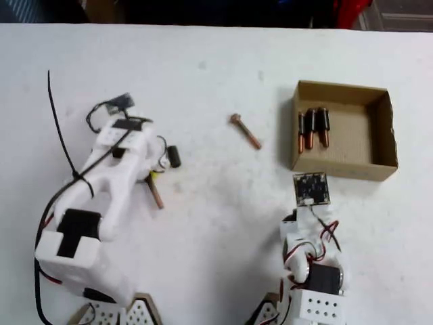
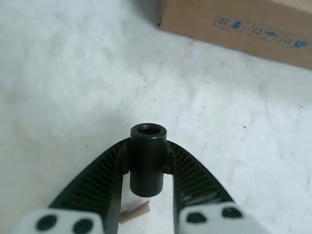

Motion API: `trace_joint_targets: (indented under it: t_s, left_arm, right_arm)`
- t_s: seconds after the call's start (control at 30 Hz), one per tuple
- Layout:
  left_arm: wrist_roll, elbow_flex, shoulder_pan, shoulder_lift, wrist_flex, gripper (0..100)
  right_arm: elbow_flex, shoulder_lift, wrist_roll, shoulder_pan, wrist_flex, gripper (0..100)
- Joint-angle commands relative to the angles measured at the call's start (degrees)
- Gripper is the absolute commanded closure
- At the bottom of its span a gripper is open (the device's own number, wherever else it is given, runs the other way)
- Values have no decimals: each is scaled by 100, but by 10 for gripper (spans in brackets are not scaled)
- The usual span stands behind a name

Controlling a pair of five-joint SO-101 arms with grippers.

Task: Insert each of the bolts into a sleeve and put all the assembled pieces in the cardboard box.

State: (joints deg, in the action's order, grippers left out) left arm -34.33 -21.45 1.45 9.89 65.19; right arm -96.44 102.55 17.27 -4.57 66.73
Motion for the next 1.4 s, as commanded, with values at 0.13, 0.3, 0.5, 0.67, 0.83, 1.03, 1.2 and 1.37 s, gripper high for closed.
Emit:
trace_joint_targets:
  t_s: [0.13, 0.3, 0.5, 0.67, 0.83, 1.03, 1.2, 1.37]
  left_arm:
    - [712, 985, -22, -66, 1363, 979]
    - [1705, 1952, -22, -66, 2567, 979]
    - [2567, 3156, -75, -163, 3631, 980]
    - [2593, 3218, 40, -1244, 3675, 980]
    - [2602, 3209, 66, -2343, 3675, 980]
    - [3341, 2207, 242, -3345, 3666, 980]
    - [3499, 1345, 338, -4154, 3323, 980]
    - [3525, 615, 338, -5051, 3042, 980]
  right_arm:
    - [-44, 57, 9, 725, -207, 981]
    - [-44, 57, 9, 1182, -541, 981]
    - [-44, 57, 18, 1938, -796, 981]
    - [-44, 57, 18, 2431, -1174, 981]
    - [-35, 57, 18, 2527, -1569, 981]
    - [-26, 57, 79, 2536, -2114, 981]
    - [466, 22, 264, 2536, -2123, 981]
    - [923, 13, 290, 2536, -2114, 981]
